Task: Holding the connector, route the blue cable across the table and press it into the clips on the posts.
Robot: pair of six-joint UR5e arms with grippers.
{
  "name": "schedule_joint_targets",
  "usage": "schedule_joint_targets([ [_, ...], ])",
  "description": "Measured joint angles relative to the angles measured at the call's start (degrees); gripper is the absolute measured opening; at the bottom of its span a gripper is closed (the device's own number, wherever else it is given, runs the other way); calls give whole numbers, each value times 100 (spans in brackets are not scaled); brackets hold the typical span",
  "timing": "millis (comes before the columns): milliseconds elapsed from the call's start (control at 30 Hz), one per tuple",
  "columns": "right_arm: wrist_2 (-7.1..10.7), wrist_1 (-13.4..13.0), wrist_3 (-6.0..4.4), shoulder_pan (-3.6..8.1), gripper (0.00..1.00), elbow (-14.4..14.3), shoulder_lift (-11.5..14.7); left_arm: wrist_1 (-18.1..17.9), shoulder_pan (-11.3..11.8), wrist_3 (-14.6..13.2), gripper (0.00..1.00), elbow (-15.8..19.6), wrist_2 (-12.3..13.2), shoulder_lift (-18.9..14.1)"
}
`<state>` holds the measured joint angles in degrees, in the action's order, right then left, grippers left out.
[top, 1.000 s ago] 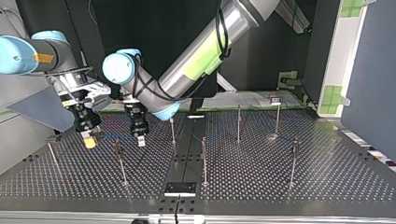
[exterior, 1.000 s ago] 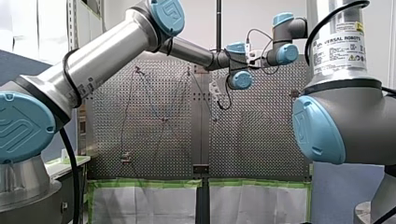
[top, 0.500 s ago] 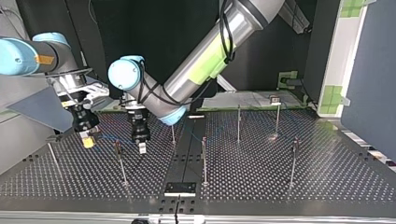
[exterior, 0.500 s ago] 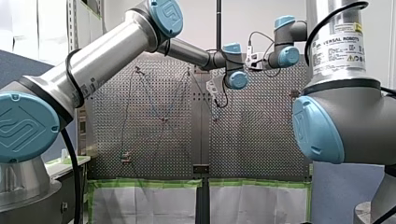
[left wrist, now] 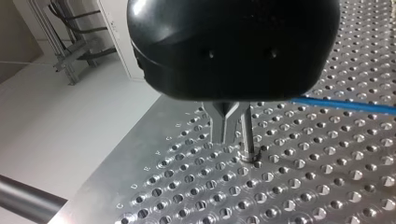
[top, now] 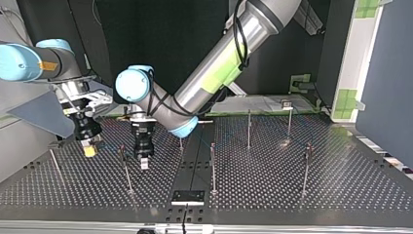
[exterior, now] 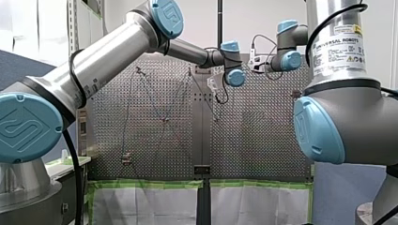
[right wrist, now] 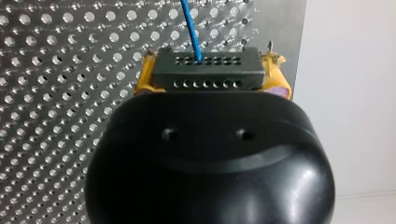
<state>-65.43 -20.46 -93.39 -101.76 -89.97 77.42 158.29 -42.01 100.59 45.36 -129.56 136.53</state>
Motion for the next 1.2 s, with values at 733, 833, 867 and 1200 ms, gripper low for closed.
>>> schedule_joint_targets([
  [733,14,3,11,70,0,-1,-19,717,-29,343,100,70,-274,2],
  [833,19,5,12,69,0,-2,-22,857,-65,362,100,80,-347,1],
  [867,24,5,12,68,0,-2,-24,922,-87,371,100,80,-365,0],
  [1200,36,12,18,58,0,-3,-29,1263,-258,559,100,337,-388,-209],
])
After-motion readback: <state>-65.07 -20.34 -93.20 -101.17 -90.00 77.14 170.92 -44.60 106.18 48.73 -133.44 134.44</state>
